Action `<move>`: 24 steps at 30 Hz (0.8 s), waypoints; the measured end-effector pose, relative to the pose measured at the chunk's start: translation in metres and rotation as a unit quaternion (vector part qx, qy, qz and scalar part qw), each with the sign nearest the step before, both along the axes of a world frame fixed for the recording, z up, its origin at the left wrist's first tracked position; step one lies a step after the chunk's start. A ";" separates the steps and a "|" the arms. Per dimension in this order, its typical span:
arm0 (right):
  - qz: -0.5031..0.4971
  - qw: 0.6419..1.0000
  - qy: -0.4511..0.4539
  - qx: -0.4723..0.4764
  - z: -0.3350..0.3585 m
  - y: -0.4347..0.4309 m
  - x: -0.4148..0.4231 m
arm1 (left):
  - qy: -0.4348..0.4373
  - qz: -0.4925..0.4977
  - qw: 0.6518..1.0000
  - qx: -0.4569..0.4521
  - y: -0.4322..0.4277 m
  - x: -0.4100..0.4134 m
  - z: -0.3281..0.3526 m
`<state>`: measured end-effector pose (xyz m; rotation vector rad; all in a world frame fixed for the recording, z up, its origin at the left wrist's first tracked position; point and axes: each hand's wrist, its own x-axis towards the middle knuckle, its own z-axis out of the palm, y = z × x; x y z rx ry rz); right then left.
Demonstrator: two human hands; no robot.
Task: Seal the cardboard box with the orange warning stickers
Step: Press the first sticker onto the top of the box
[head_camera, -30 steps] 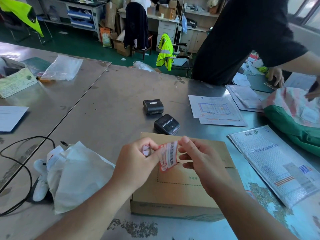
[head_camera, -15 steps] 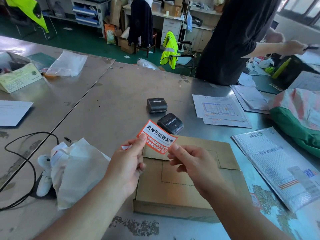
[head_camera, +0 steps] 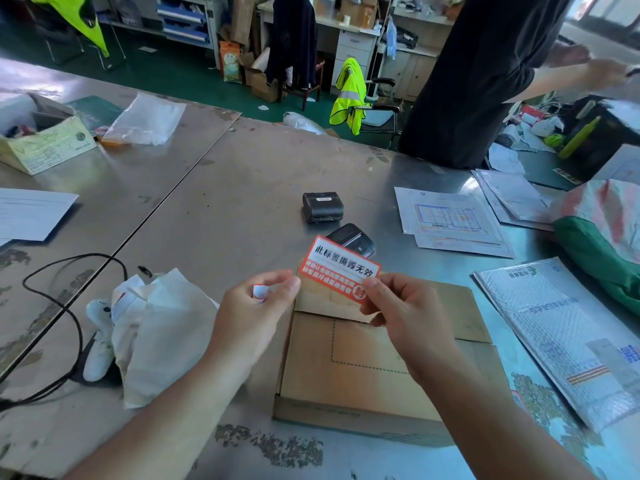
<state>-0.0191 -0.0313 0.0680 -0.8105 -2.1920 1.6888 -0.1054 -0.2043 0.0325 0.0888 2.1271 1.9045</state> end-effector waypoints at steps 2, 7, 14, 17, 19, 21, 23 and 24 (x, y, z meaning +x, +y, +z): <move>-0.012 0.999 0.000 -0.032 0.000 0.008 0.000 | -0.018 0.032 0.999 -0.017 -0.004 -0.009 -0.006; 0.012 0.991 -0.056 -0.121 -0.010 0.021 -0.001 | -0.026 -0.051 0.994 -0.093 -0.002 -0.019 -0.011; 0.032 0.987 -0.086 -0.130 -0.017 0.026 -0.003 | -0.001 -0.066 0.988 -0.141 0.005 -0.021 -0.028; 0.033 0.986 -0.101 -0.127 -0.021 0.027 -0.003 | 0.004 -0.065 0.987 -0.150 0.004 -0.022 -0.032; 0.036 0.986 -0.112 -0.121 -0.022 0.028 -0.004 | 0.003 -0.061 0.987 -0.150 0.004 -0.022 -0.032; 0.040 0.985 -0.119 -0.121 -0.024 0.029 -0.005 | 0.007 -0.064 0.986 -0.156 0.004 -0.021 -0.030; 0.042 0.984 -0.119 -0.128 -0.024 0.031 -0.006 | 0.012 -0.073 0.986 -0.153 0.003 -0.020 -0.029; 0.041 0.983 -0.118 -0.134 -0.024 0.031 -0.005 | 0.010 -0.075 0.988 -0.136 0.003 -0.019 -0.027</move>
